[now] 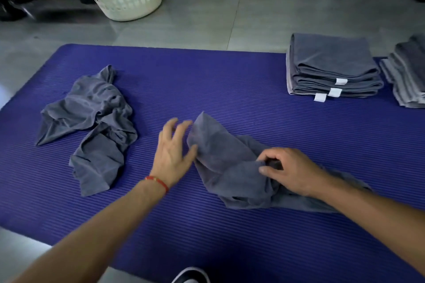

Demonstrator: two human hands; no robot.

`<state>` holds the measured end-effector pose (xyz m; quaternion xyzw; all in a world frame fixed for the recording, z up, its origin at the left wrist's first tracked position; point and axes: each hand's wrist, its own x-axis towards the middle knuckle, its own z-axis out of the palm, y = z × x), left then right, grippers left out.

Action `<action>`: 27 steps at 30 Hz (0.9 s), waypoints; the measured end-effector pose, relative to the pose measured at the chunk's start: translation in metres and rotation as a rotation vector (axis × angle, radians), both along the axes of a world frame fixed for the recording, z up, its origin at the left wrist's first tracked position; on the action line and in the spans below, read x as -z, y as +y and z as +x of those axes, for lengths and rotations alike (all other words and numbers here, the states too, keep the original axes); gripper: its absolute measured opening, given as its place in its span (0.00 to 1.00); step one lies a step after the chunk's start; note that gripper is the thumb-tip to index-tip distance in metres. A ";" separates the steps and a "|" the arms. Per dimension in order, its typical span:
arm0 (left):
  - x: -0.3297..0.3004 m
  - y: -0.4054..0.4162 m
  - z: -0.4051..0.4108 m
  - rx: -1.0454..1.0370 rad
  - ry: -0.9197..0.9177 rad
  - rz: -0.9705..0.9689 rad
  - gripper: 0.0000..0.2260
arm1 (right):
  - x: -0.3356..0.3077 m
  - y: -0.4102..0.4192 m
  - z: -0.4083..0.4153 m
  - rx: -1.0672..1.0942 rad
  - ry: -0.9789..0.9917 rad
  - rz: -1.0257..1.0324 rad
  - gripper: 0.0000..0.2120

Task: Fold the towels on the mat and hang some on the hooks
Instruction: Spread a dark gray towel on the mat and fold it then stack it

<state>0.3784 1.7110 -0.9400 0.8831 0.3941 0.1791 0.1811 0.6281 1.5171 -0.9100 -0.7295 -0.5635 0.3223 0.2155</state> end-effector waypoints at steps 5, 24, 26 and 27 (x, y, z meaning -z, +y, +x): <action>-0.005 0.053 0.054 0.192 0.056 -0.247 0.29 | -0.004 -0.014 -0.001 -0.059 -0.051 -0.026 0.04; -0.137 0.018 0.160 0.035 -0.707 -1.032 0.18 | -0.111 -0.135 0.115 0.986 0.401 0.611 0.16; -0.150 -0.003 0.185 0.086 -0.682 -1.123 0.17 | -0.117 -0.160 0.118 1.092 0.320 0.691 0.13; -0.155 -0.014 0.196 0.135 -0.658 -1.174 0.18 | -0.122 -0.173 0.117 1.148 0.261 0.726 0.08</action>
